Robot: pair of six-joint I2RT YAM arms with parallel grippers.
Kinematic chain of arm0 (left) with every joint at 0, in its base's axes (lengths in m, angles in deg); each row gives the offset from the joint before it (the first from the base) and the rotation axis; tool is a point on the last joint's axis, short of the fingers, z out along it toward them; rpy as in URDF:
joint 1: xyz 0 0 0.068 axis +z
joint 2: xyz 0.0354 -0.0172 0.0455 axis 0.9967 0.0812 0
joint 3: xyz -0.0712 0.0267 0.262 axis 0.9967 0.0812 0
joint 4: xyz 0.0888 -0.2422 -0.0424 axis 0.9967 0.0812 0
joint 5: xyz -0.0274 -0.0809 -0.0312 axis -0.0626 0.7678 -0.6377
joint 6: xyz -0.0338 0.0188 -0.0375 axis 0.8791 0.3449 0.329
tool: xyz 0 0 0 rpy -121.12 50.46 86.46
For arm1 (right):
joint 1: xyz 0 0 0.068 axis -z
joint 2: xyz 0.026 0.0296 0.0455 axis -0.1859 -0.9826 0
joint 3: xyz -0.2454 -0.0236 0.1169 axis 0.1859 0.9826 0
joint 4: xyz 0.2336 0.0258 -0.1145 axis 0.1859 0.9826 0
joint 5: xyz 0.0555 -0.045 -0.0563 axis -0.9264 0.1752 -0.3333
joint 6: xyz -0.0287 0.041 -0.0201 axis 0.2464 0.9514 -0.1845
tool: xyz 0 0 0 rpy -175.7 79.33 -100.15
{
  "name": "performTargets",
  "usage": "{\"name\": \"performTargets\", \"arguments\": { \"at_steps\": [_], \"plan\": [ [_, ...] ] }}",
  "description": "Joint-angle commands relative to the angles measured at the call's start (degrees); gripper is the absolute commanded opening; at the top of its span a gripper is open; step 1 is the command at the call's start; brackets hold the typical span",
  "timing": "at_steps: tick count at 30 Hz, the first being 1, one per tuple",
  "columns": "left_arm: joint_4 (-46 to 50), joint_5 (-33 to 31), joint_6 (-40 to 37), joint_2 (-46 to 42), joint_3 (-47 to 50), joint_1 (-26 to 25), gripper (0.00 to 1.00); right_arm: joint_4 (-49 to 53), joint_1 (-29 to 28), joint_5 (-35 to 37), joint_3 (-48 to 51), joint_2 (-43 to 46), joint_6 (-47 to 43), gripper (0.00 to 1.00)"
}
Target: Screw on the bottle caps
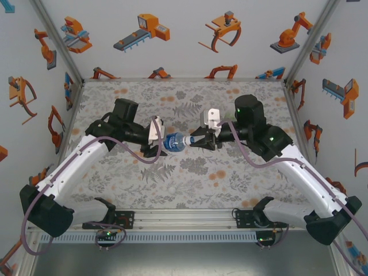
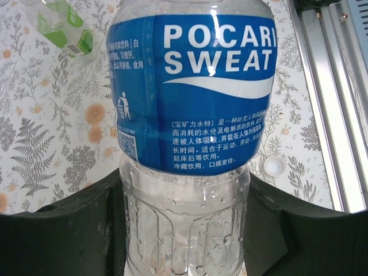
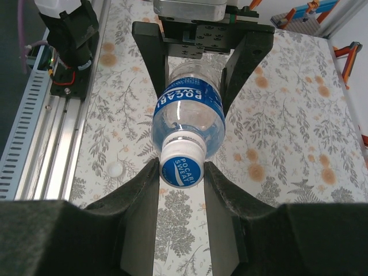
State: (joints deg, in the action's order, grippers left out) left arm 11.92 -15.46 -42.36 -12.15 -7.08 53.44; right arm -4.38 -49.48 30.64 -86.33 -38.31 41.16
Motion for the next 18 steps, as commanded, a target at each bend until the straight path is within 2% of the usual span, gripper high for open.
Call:
{"name": "performTargets", "arguments": {
  "at_steps": [1,4,7,10,13,18],
  "plan": [
    [0.5,4.2,-0.8,-0.2,-1.8,-0.6,0.0,-0.8,-0.4,-0.4,-1.9,-1.7,2.6,0.0],
    [0.3,3.8,-0.6,-0.4,-2.0,-0.5,0.0,-5.6,-0.4,3.9,-0.6,-1.9,14.9,0.0],
    [-1.3,2.6,0.6,-0.8,-1.5,-0.5,0.0,-11.9,-0.4,13.0,1.7,-1.7,35.3,0.0],
    [-4.5,1.4,2.7,-1.7,-0.3,-0.2,0.0,-10.3,-0.3,18.4,1.2,-2.6,51.2,0.0],
    [-7.6,0.2,4.8,-2.5,1.0,0.1,0.0,-8.7,-0.3,20.8,1.0,-3.5,67.6,0.0],
    [-9.6,-1.8,6.2,-2.8,1.6,0.4,0.0,-0.3,-0.3,22.4,-1.3,-6.1,86.2,0.0]
  ]
}}
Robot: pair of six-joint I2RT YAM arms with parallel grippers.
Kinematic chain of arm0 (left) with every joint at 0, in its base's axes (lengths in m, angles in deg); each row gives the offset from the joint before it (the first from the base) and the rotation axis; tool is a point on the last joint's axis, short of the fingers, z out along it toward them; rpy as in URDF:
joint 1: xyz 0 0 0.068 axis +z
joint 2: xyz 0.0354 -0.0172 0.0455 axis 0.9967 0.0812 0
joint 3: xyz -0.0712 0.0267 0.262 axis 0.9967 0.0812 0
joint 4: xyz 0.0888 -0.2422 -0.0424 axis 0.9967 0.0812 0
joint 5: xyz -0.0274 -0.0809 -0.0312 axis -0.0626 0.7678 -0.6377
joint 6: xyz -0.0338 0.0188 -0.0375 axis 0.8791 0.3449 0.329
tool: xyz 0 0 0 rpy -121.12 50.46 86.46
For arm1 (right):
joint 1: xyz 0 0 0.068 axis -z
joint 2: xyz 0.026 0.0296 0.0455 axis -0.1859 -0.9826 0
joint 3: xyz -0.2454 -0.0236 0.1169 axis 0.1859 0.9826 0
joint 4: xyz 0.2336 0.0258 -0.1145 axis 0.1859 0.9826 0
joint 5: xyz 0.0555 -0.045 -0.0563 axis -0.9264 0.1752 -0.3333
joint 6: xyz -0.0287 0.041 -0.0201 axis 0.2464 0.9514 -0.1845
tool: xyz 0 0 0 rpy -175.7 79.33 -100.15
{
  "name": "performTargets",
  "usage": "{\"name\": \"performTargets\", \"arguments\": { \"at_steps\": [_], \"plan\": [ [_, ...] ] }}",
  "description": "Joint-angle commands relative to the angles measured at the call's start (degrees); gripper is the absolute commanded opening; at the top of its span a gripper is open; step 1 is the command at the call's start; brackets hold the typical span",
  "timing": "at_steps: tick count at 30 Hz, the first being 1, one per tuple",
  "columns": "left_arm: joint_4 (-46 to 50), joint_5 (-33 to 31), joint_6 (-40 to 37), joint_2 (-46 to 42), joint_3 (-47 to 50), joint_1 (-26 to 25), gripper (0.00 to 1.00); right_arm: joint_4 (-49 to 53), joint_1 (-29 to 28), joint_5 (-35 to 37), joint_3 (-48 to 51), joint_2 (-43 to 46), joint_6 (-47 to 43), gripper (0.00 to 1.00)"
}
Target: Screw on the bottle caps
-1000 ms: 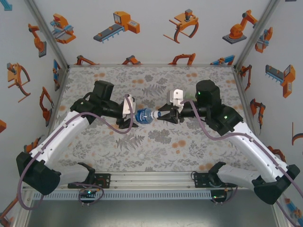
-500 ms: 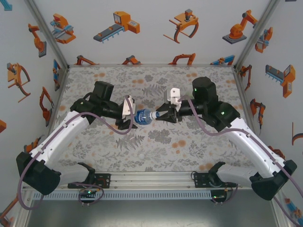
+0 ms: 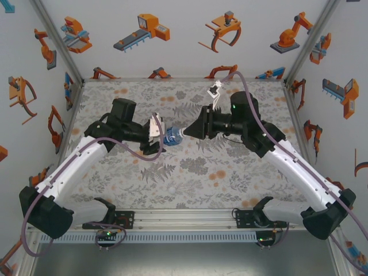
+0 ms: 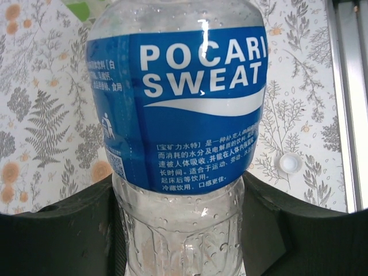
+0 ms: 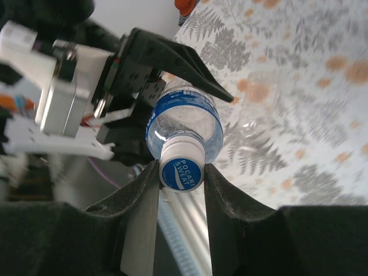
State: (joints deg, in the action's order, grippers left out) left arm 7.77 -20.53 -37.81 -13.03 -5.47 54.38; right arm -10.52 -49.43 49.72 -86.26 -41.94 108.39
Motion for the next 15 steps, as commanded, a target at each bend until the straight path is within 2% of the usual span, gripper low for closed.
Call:
{"name": "performTargets", "arguments": {
  "at_steps": [1,4,6,9,11,15],
  "plan": [
    [-5.7,3.1,1.9,-1.9,0.0,-0.6,0.0,7.3,-0.4,3.8,-1.4,-2.9,21.7,0.0],
    [-6.1,3.0,2.2,-1.8,0.0,-0.6,0.0,7.5,-0.3,2.7,0.3,-3.8,29.1,0.0],
    [-6.1,2.3,2.3,-1.9,0.0,-0.6,0.0,6.3,-0.4,1.4,0.6,-4.1,30.8,0.0],
    [-6.1,1.4,2.4,-2.0,0.0,-0.6,0.0,7.2,-0.3,2.6,-0.6,-3.7,29.7,0.14],
    [-6.1,1.7,2.3,-1.9,0.0,-0.6,0.0,7.4,-0.3,3.7,-1.5,-3.1,27.4,0.19],
    [-6.1,2.0,2.2,-1.8,0.0,-0.5,0.0,9.3,-0.2,6.5,-5.2,-2.1,17.0,0.44]
  ]
}}
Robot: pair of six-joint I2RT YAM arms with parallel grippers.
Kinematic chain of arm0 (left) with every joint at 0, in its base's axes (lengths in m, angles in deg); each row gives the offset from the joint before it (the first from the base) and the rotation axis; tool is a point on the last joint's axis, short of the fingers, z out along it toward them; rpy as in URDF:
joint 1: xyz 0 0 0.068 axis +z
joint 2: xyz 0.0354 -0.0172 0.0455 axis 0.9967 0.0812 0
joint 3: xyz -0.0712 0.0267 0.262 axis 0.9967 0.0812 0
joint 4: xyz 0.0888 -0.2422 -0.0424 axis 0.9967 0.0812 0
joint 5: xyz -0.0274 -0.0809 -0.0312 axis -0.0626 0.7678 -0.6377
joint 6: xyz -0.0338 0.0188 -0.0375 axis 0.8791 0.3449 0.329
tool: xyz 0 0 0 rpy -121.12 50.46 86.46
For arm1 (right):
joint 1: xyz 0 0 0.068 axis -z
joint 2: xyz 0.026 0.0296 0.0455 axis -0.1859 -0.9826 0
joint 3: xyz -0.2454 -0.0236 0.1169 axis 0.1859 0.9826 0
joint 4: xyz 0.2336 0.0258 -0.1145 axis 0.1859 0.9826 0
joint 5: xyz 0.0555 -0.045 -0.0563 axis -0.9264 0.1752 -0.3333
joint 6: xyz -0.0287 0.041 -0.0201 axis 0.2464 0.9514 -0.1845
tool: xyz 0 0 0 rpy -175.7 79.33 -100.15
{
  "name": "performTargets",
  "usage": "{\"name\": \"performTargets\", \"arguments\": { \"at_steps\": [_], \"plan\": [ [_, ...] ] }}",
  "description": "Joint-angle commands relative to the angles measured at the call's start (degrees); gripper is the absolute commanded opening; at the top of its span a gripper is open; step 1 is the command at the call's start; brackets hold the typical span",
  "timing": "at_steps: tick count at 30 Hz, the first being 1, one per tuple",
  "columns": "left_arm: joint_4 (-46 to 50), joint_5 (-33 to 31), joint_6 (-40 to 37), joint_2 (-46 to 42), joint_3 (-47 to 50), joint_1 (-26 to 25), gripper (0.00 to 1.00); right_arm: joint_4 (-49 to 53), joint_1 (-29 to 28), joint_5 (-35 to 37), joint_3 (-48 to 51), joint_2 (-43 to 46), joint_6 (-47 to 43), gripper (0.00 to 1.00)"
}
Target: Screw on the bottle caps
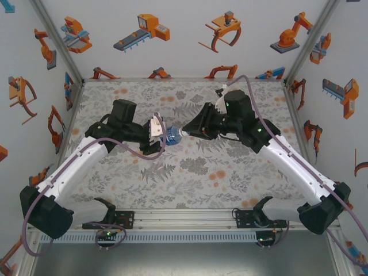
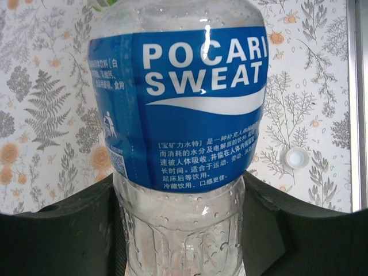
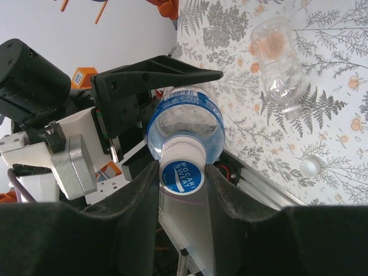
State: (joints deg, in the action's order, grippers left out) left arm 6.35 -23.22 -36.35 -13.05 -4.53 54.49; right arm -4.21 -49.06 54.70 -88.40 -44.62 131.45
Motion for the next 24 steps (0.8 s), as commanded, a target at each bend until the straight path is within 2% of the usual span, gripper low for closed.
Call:
{"name": "performTargets", "arguments": {
  "at_steps": [1,3,5,10,13,17,21,24],
  "plan": [
    [-4.6,4.8,0.7,-1.8,-0.9,-0.7,0.0,3.0,-0.5,1.6,-3.9,0.8,-9.3,0.5],
    [-4.7,4.9,0.7,-1.9,-0.9,-0.6,0.0,4.1,-0.3,2.3,-5.8,0.9,-14.1,0.64],
    [-4.6,4.9,0.6,-1.9,-0.8,-0.6,0.0,5.4,0.0,2.7,-7.4,0.9,-18.4,0.68],
    [-4.2,5.0,0.6,-1.7,-1.0,-0.7,0.0,6.3,0.4,3.1,-9.1,1.7,-29.4,0.66],
    [-3.8,5.4,0.4,-1.5,-1.2,-0.7,0.0,2.1,0.4,-1.5,-7.3,3.5,-40.4,0.63],
    [-2.8,6.7,-0.2,-1.1,-1.6,-0.7,0.0,-2.9,0.3,-11.7,-3.9,6.8,-60.1,0.62],
    [-1.7,8.0,-1.2,-0.8,-2.0,-0.7,0.0,3.7,0.3,-18.7,-5.7,6.8,-80.9,0.61],
    [-1.2,8.8,-1.8,-0.7,-2.1,-0.7,0.0,7.8,-0.5,-20.0,-6.0,6.8,-94.2,0.56]
  ]
}}
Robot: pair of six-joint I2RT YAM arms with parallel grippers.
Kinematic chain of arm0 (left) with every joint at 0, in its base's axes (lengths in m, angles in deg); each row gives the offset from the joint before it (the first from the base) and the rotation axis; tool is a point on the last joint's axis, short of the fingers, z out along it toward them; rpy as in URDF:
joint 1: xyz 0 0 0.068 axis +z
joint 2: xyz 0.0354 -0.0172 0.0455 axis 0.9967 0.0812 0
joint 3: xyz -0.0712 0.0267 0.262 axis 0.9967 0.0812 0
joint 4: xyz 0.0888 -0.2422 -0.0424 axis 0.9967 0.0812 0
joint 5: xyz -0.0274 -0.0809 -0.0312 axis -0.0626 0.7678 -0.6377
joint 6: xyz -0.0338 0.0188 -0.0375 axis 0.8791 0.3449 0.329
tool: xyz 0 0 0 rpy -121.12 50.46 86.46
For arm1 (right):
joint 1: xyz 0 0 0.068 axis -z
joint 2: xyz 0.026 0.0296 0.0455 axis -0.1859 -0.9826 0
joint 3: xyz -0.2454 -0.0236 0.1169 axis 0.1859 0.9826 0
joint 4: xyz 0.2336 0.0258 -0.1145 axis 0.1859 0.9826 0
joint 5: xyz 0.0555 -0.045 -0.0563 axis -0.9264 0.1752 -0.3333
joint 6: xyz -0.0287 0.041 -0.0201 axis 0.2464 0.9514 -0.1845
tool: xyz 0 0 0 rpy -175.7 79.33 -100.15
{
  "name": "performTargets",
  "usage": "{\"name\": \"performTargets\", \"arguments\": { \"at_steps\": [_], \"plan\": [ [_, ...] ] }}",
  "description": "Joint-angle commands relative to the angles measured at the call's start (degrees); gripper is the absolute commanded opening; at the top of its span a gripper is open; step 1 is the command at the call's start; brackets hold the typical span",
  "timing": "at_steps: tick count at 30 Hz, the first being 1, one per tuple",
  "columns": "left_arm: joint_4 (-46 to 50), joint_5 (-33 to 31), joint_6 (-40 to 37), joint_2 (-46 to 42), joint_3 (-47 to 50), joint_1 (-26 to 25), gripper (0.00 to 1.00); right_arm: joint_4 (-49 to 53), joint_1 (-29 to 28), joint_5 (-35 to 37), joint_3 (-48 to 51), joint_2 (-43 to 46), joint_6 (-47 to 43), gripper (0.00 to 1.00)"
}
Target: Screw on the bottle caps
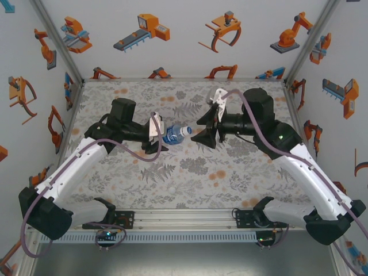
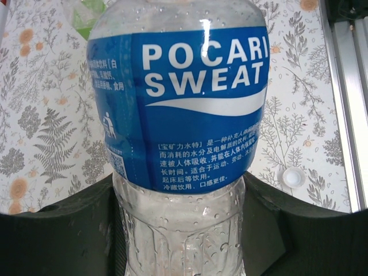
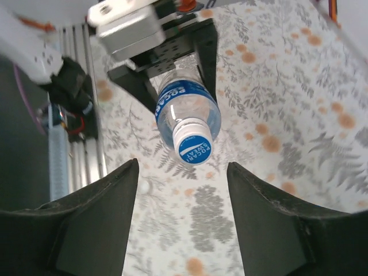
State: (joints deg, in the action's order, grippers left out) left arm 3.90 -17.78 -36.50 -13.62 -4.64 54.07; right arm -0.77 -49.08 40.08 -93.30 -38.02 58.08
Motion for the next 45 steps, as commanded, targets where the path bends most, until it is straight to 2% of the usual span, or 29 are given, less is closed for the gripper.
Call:
{"name": "performTargets", "arguments": {
  "at_steps": [1,3,13,23,30,35,38,42,45],
  "plan": [
    [1.3,3.6,-1.8,-0.2,-1.9,-0.3,0.0,4.6,-0.9,-5.1,-0.9,0.2,-23.4,0.55],
    [1.6,3.9,-2.1,-0.1,-1.8,-0.3,0.0,4.1,-1.5,-5.2,-0.6,0.1,-25.7,0.54],
    [2.9,4.5,-3.3,0.5,-2.1,-0.5,0.0,2.3,-3.8,-3.9,-1.8,-3.0,-25.3,0.5],
    [3.9,5.2,-4.1,0.6,-2.5,-0.8,0.0,1.3,-3.8,-1.8,-1.9,-3.4,-24.7,0.43],
    [4.2,5.6,-4.4,0.6,-2.5,-0.8,0.0,0.9,-3.8,-2.9,-2.2,-4.2,-24.4,0.39],
    [4.4,5.9,-4.5,0.9,-2.5,-1.0,0.0,1.1,-3.9,-4.2,-2.7,-5.0,-24.3,0.35],
    [4.5,5.9,-4.5,0.9,-2.7,-1.0,0.0,1.3,-3.9,-4.8,-2.6,-5.0,-23.9,0.27],
    [4.5,5.9,-4.5,0.9,-2.6,-1.0,0.0,-0.1,-3.9,-4.0,-2.0,-5.0,-16.5,0.14],
    [4.5,5.7,-4.4,0.9,-2.8,-1.0,0.0,-1.2,-3.8,-1.7,-1.1,-5.1,-5.0,0.08]
  ]
}}
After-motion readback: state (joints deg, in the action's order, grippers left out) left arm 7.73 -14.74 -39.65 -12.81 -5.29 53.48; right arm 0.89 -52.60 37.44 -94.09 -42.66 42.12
